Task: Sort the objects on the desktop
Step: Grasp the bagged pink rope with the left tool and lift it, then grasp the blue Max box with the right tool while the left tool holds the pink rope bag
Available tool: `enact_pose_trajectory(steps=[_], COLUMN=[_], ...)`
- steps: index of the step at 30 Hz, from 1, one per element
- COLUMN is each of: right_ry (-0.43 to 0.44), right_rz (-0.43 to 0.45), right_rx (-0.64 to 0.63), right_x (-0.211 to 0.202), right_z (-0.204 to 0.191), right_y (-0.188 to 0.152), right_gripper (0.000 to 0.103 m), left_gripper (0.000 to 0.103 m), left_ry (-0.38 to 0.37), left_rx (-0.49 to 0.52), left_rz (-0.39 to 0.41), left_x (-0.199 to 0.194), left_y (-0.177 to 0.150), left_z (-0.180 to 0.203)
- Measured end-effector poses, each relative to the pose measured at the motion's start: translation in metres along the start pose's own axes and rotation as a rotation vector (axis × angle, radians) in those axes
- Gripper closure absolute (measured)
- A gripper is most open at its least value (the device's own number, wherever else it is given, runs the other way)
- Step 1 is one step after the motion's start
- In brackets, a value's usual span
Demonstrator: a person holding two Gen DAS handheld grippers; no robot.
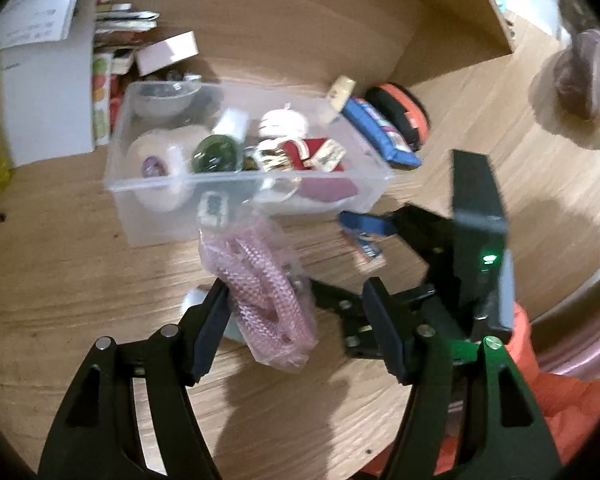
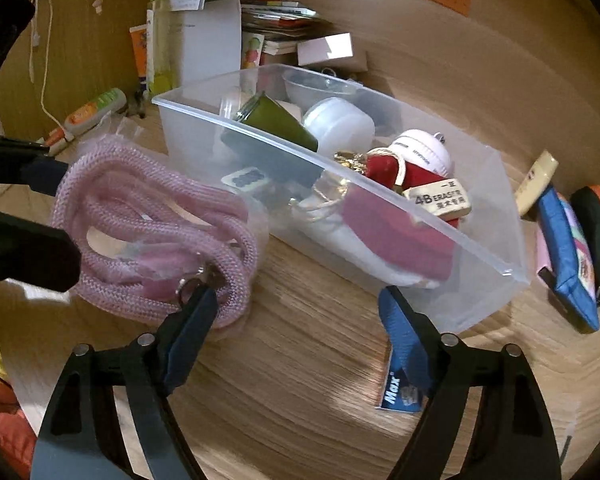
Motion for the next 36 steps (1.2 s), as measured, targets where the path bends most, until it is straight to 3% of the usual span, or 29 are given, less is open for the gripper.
enact_pose_trajectory(steps=[3,7,10,12,13,18,23,30,33,36], right_ry=[0.052,0.096,0.123,0.098,0.087,0.108,0.065,0.008,-0.001,-0.006], right_rz=[-0.007,-0.012,-0.004,0.003,0.01,0.06,0.082,-0.013,-0.05,-0.071], right_rx=[0.022,0.028,0.011,0.004,0.004,0.055,0.109,0.149,0.152,0.141], right_x=[0.001,0.002,-0.002,-0.005,-0.007,-0.025,-0.041,-0.026,-0.016,-0.009], right_z=[0.001,-0.001,-0.004,-0.003,-0.002,0.015,0.038,0.061,0.061,0.056], right_y=[0.001,0.002,0.001,0.001,0.001,-0.001,-0.013,-0.032,-0.036,-0.034], right_gripper=[0.028,0.029,0.029,0.029,0.029,0.028,0.027,0.028,0.031,0.048], left_gripper=[0.037,0.038,0.054,0.074,0.075,0.078,0.08,0.081,0.082,0.082], left_ry=[-0.044,0.016,0.006,-0.004,0.002,0.079,0.188,0.201,0.204,0.196], left_rx=[0.024,-0.004,-0.068,-0.105,-0.114,-0.073,0.012,0.048,0.036,0.025], left_rz=[-0.036,-0.087,-0.12,-0.136,-0.141,-0.102,-0.009,0.06,0.057,0.069], left_x=[0.007,0.029,0.038,0.042,0.044,0.038,0.019,0.003,0.007,0.003], left_y=[0.004,0.016,0.021,0.021,0.021,0.016,0.016,0.019,0.021,0.022], left_z=[0.009,0.001,-0.017,-0.027,-0.032,-0.025,-0.005,0.004,0.003,0.001])
Point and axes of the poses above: each gripper's, at about its wrist camera, not at the fingertips, and x roughly the way its jaws point, z to its right, y to its top, the point moved 5 cm from there along x, roughly the way its jaws point, and after that the axes turned 13 degrees about -z, right-handed, at the moved point
